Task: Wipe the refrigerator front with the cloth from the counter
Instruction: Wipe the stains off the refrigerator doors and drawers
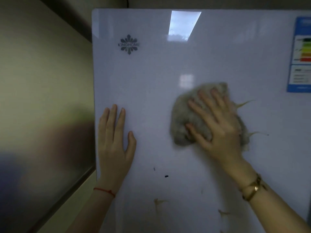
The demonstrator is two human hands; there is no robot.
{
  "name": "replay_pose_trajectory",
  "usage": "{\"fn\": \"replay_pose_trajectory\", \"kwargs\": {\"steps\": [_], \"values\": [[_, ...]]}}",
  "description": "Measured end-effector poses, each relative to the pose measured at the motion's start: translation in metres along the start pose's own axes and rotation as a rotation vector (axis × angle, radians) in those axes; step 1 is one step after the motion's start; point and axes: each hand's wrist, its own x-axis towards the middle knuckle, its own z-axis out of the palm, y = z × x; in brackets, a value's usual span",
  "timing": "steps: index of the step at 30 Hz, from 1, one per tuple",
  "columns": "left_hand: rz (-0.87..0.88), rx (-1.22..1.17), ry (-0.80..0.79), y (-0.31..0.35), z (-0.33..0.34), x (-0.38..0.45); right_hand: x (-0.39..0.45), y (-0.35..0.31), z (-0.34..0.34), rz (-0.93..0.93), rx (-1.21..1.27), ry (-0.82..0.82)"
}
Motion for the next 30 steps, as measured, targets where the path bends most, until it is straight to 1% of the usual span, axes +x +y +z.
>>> {"fn": "replay_pose_trajectory", "kwargs": {"steps": [2, 4, 5, 6, 9, 10, 11, 12, 15, 17, 18, 20, 22, 24, 26, 30], "values": [[0.0, 0.004, 0.004, 0.0, 0.001, -0.001, 0.037, 0.017, 0.0, 0.132, -0.038, 0.124], [-0.002, 0.004, 0.004, 0.0, 0.001, -0.001, 0.066, 0.013, 0.009, 0.199, -0.053, 0.171], [-0.002, 0.003, 0.005, 0.0, 0.001, -0.001, 0.068, 0.005, 0.015, 0.174, -0.038, 0.155], [0.0, 0.003, 0.005, 0.0, 0.001, -0.001, 0.062, -0.004, 0.021, 0.107, -0.006, 0.112], [0.006, 0.005, 0.001, -0.001, 0.001, -0.001, 0.006, -0.029, 0.022, -0.14, 0.063, -0.086], [0.005, 0.005, 0.0, -0.001, 0.001, -0.001, -0.009, -0.029, 0.015, -0.178, 0.054, -0.112], [0.005, 0.006, 0.002, -0.002, 0.002, -0.001, -0.016, -0.022, 0.009, -0.178, 0.042, -0.109], [0.006, 0.01, 0.005, -0.002, 0.002, -0.001, -0.015, -0.012, 0.005, -0.141, 0.029, -0.08], [0.005, 0.018, 0.016, 0.0, 0.003, -0.002, 0.031, 0.018, 0.003, 0.11, -0.043, 0.091], [-0.003, 0.011, 0.014, 0.001, 0.003, -0.001, 0.063, 0.019, 0.009, 0.21, -0.055, 0.18], [-0.004, 0.009, 0.013, 0.001, 0.003, -0.001, 0.068, 0.011, 0.014, 0.208, -0.044, 0.176], [0.001, 0.012, 0.014, 0.0, 0.002, -0.001, 0.054, -0.011, 0.023, 0.088, 0.012, 0.091], [0.002, 0.011, 0.01, 0.0, 0.002, -0.002, 0.014, -0.026, 0.022, -0.041, 0.043, -0.022], [0.001, 0.011, 0.011, 0.0, 0.003, -0.002, -0.025, -0.024, 0.009, -0.056, 0.027, -0.067], [0.006, 0.017, 0.023, 0.001, 0.003, -0.002, -0.04, -0.001, -0.007, 0.034, -0.002, -0.024], [0.006, 0.02, 0.027, 0.003, 0.002, -0.002, 0.0, 0.057, -0.027, 0.339, -0.061, 0.217]]}}
